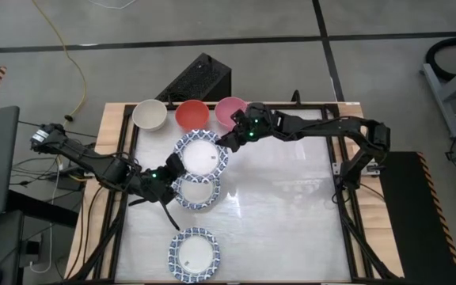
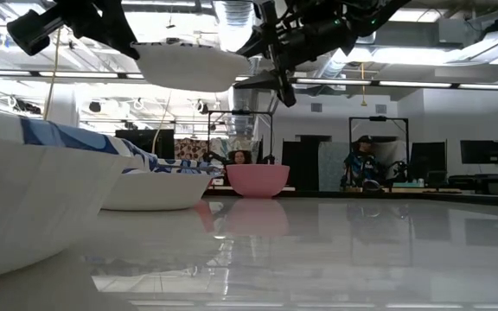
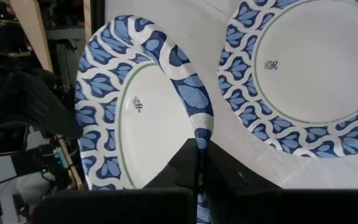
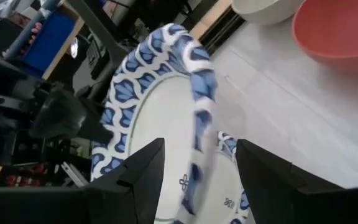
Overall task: Nest bowls inside each other by size order
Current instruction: Stack the white patterned bowl on top of the white patterned bowl
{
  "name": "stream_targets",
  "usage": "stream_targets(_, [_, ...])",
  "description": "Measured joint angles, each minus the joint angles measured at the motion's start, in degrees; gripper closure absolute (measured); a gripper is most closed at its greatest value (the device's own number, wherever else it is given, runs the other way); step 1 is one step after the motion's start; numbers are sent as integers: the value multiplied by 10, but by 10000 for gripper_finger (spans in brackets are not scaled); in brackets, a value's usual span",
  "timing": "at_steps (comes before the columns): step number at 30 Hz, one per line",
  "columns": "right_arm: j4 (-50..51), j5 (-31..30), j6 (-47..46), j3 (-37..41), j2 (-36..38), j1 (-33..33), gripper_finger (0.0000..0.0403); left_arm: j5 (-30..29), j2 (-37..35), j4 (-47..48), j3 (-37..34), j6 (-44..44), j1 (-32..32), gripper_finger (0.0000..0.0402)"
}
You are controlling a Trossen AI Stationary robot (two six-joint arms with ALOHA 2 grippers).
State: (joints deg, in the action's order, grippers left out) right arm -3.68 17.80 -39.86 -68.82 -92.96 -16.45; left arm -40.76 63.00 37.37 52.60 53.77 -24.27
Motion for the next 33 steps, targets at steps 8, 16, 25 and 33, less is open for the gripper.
stream_targets(8, [38,-53,0,0,-1,20,232,9,0,0,0,-3,0,401])
stream_targets(16, [36,-42,-2,0,-1,21,361,9,0,-14,0,-4,0,401])
stream_targets(25, [35,-36,-4,0,-1,21,389,21,0,-14,0,-62,0,387])
stream_targets(33, [35,-28,-6,0,-1,21,395,31,0,-14,0,-75,-5,351])
